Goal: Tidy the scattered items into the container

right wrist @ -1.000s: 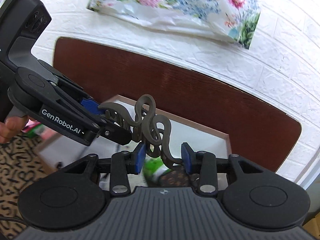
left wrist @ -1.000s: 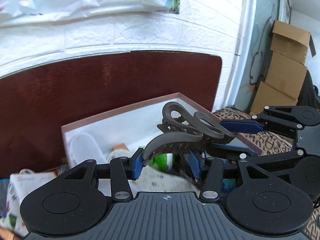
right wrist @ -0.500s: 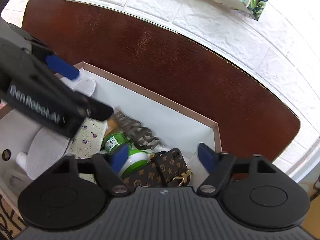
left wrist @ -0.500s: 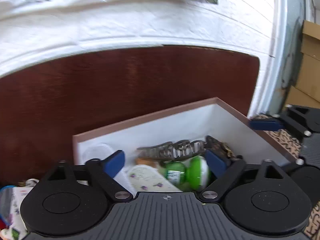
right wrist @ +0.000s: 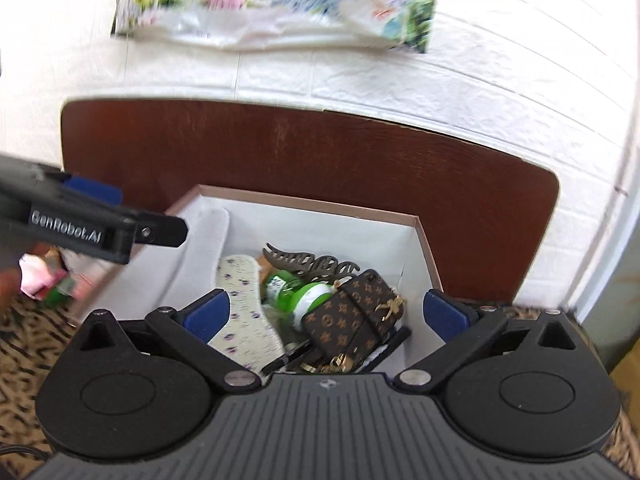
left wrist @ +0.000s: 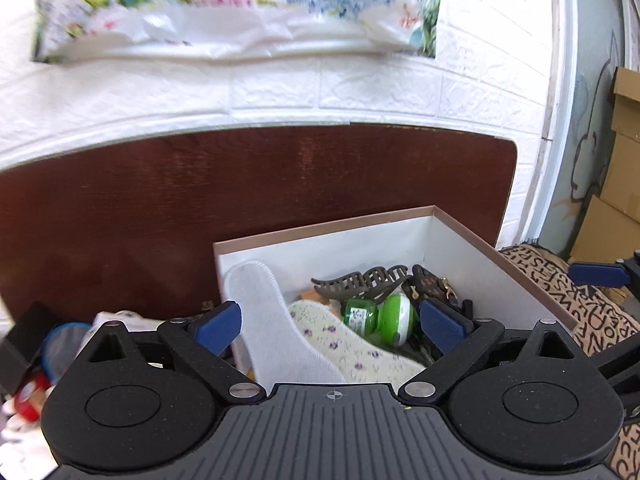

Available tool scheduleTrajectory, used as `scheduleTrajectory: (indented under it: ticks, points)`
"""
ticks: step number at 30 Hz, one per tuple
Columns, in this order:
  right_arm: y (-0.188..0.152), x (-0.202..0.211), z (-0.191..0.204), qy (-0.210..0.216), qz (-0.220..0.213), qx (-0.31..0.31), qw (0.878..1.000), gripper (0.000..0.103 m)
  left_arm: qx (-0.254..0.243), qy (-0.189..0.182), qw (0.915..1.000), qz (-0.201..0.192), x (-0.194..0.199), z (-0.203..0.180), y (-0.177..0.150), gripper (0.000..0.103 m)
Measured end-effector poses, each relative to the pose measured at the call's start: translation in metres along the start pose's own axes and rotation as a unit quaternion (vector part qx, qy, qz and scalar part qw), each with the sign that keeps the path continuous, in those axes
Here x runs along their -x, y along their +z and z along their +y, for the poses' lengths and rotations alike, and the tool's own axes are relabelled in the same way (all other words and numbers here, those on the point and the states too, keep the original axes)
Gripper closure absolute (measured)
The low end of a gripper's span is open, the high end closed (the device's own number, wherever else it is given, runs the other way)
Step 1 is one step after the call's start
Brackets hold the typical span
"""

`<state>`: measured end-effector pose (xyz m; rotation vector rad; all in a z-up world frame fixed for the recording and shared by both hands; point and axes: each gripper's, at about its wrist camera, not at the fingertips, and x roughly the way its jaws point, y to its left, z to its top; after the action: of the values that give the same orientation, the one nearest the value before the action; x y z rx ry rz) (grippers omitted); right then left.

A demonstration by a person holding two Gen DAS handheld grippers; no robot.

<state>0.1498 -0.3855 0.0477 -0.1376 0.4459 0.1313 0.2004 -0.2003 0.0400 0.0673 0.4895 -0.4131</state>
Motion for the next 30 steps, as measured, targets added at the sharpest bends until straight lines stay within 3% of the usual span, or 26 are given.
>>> scheduleTrajectory:
  ticks: [5, 11, 17, 30]
  points:
    - [-0.014, 0.042, 0.002, -0.001, -0.012, -0.016, 1.0, 0.001, 0.004, 0.03, 0.9993, -0.02, 0.048, -0.011, -0.02, 0.0]
    - [-0.033, 0.081, 0.008, -0.003, -0.021, -0.026, 0.999, 0.001, 0.03, 0.051, 0.9982, 0.007, 0.084, -0.021, -0.051, 0.0]
    - [-0.051, 0.106, 0.017, -0.001, -0.015, -0.032, 0.999, 0.001, 0.036, 0.061, 0.9968, 0.037, 0.106, -0.03, -0.077, 0.0]
    - [-0.07, 0.141, 0.029, -0.012, -0.011, -0.038, 0.999, 0.001, 0.032, 0.051, 0.9971, 0.045, 0.139, -0.049, -0.097, 0.0]
